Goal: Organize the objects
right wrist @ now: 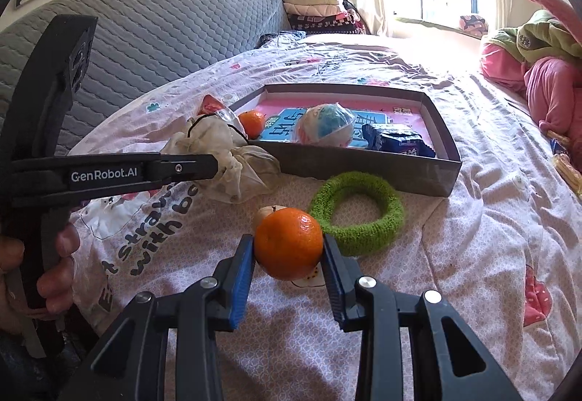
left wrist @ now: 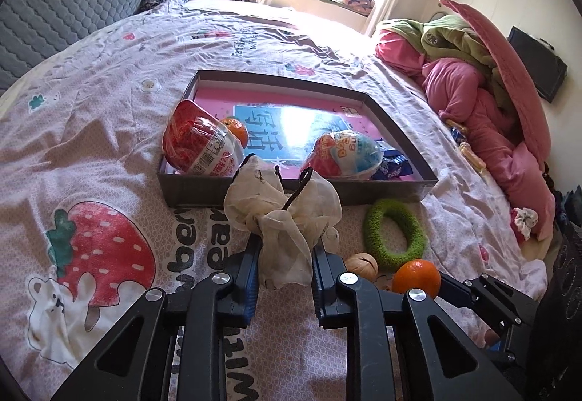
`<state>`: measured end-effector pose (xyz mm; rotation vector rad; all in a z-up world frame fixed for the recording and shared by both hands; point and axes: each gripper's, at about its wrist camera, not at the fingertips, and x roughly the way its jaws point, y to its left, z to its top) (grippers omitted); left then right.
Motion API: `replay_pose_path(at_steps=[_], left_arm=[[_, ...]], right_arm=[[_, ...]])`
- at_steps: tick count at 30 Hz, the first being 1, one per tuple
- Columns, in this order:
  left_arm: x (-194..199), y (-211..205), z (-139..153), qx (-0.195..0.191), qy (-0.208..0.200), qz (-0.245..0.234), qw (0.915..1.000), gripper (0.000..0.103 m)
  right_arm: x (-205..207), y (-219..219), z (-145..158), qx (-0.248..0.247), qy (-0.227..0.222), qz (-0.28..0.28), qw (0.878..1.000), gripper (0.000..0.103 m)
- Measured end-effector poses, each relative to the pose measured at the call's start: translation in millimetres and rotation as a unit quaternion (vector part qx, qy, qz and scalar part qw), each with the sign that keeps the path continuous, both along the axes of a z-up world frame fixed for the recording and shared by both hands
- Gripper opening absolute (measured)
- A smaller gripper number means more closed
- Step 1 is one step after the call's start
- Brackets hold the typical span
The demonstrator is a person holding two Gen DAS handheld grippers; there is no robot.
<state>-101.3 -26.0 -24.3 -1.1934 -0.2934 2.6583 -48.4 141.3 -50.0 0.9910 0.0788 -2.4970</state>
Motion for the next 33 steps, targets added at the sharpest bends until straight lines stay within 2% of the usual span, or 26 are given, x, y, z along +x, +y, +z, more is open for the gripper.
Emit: replay_pose_path(at_steps=[12,33], left_arm=[[16,11,28,-0.026,0.046,0.004,0.9986,0.024],[15,20,47,-0.033,0.071,0.009,0.9969,0.024]], right_arm=[[4,3,11,-0.003,0.026,-0.002,1.000,0.037],[-6,12,31,-0.012,0.055,-0.009,0.998,0.037]])
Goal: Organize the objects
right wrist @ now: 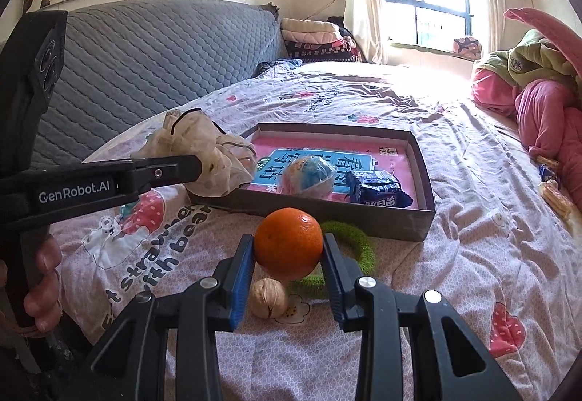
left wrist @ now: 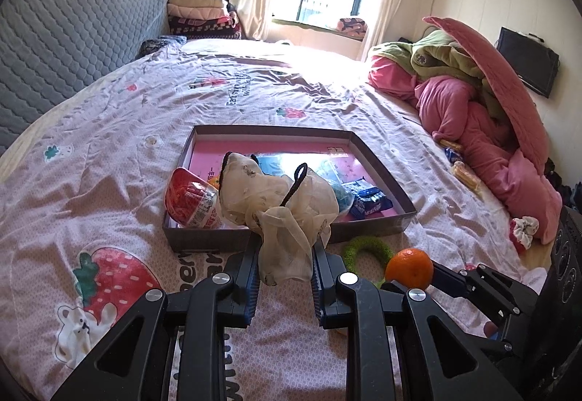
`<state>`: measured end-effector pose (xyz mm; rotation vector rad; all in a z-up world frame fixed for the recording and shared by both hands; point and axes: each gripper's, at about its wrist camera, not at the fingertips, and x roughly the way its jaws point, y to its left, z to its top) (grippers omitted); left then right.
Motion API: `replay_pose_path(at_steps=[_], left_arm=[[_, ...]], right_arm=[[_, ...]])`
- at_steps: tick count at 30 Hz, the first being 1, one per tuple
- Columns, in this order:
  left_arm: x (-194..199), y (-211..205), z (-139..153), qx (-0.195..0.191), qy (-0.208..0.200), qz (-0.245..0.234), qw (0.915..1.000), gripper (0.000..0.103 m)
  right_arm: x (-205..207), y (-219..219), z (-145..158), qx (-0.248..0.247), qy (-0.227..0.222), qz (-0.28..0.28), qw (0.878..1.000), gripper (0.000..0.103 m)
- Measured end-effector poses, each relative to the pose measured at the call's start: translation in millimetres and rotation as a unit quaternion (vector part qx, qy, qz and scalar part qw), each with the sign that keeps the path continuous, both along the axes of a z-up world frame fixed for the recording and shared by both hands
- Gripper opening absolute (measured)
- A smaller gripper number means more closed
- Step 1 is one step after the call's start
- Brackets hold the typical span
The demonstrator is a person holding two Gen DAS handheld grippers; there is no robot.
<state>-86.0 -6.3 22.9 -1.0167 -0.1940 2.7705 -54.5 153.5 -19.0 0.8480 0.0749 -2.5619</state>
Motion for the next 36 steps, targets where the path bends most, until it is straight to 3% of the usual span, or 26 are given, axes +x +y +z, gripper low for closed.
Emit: replay_pose_path(at_steps=[36], left_arm=[[-31,4,35,-0.010,0.039,0.013,0.9991,0.024]], right_arm=[[-39,22,43,0.004,0.048,-0.029,0.998,0.037]])
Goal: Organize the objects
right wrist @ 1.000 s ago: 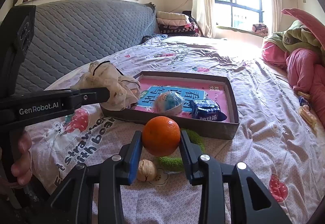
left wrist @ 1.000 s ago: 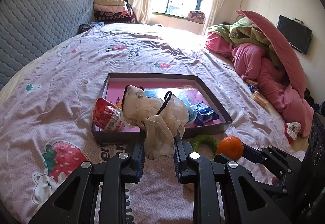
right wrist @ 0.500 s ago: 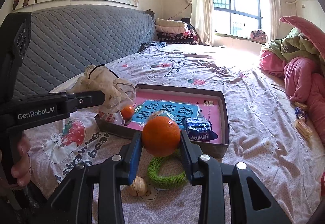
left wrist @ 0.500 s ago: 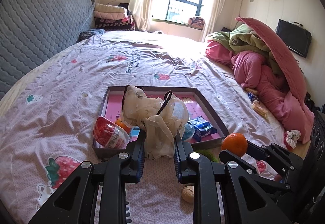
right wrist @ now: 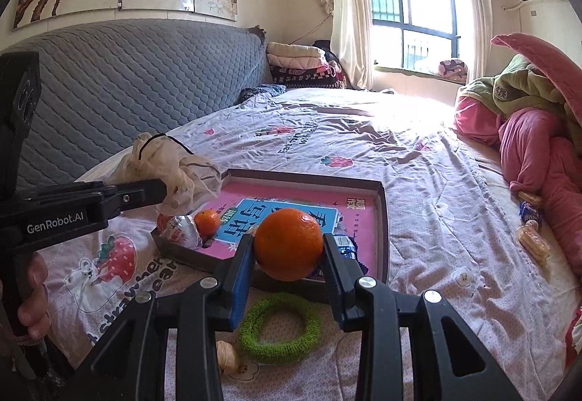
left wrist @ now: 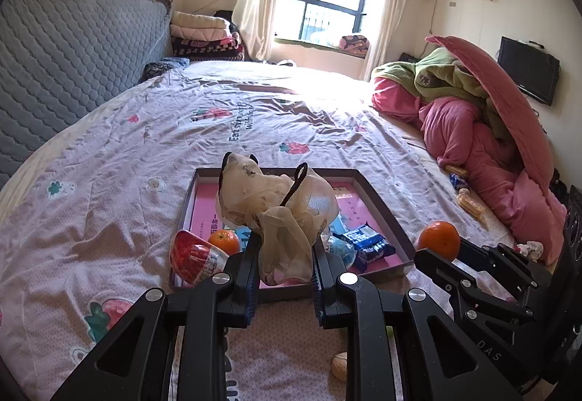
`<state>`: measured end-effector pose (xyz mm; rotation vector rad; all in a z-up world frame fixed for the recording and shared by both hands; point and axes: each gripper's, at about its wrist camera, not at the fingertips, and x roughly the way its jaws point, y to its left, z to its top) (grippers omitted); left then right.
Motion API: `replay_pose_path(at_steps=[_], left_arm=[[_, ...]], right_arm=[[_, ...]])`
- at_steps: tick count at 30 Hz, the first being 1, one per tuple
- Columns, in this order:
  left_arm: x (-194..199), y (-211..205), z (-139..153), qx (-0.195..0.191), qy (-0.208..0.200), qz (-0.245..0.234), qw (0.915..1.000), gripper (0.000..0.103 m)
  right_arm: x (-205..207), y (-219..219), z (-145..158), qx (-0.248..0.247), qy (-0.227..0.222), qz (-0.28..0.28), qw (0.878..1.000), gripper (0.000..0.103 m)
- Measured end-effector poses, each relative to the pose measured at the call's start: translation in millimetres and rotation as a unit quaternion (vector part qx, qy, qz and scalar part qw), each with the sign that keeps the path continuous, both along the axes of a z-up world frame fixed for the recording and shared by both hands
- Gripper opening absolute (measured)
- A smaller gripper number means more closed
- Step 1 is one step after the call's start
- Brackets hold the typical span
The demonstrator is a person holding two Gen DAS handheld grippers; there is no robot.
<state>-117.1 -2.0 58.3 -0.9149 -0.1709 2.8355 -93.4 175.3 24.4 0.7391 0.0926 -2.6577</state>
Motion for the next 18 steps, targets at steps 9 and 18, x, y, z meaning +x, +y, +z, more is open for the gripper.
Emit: replay_pose_path(at_steps=[9,18], left_arm=[[-17,0,-2,-0.002,-0.002,-0.001,1.0000,0.024],[-31,-2,-4,0.004,-0.003,-0.001,1.0000,0.024]], right_arm=[[-20,10,4,0.002,0.006,-0.017,1.000,0.037],[-33,14,1,0.008,-0.001,-0.023,1.000,0.037]])
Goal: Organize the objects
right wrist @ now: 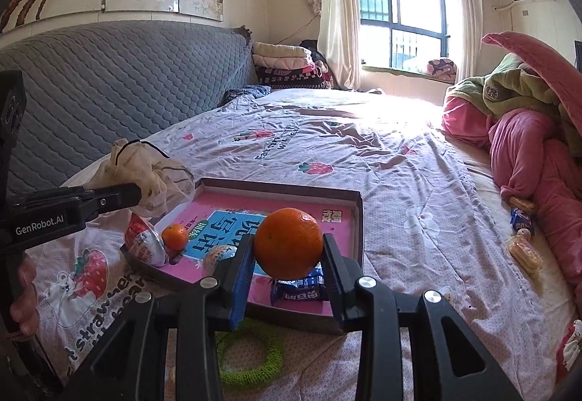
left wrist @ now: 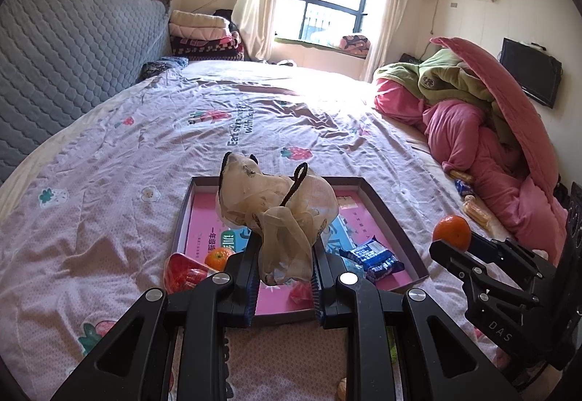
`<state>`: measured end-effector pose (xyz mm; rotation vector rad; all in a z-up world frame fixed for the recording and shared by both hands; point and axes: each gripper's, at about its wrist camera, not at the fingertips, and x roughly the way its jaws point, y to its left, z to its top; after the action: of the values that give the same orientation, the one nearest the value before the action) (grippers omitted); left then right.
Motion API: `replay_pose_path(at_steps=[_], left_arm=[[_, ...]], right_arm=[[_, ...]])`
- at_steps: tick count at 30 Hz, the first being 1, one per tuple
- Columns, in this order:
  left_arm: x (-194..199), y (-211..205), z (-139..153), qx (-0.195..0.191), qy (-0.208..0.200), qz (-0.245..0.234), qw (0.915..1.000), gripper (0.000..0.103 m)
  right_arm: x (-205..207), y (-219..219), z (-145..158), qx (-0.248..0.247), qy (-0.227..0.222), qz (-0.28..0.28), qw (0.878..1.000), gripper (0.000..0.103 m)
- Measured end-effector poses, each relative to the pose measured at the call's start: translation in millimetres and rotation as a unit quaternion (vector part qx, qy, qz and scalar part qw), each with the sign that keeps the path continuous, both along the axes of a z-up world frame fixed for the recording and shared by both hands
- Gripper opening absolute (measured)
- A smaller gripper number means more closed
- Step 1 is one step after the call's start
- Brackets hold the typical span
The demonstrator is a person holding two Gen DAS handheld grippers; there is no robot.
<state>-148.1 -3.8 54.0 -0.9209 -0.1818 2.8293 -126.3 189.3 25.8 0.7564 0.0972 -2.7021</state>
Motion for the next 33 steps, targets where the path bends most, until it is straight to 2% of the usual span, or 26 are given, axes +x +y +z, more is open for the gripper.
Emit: replay_pose_path(at_steps=[8,22,33], left_arm=[[-15,3,-20,0.002,-0.019,0.000,0.9998,0.024],[-35,9,-59,-0.006,-0.061,-0.013,0.9981,0.024],[-44,13,-77,-0.012,-0.082,-0.016,0.9965,0.024]], right_arm=[[-9,4,-13,0.010,-0.017,-0.007,1.000,0.037],[-36,11,-53,0.034,-0.079,-0.029,0.996,0.037],[-44,13,-64,0.036,-0.091,-0.035,0.995,0.037]])
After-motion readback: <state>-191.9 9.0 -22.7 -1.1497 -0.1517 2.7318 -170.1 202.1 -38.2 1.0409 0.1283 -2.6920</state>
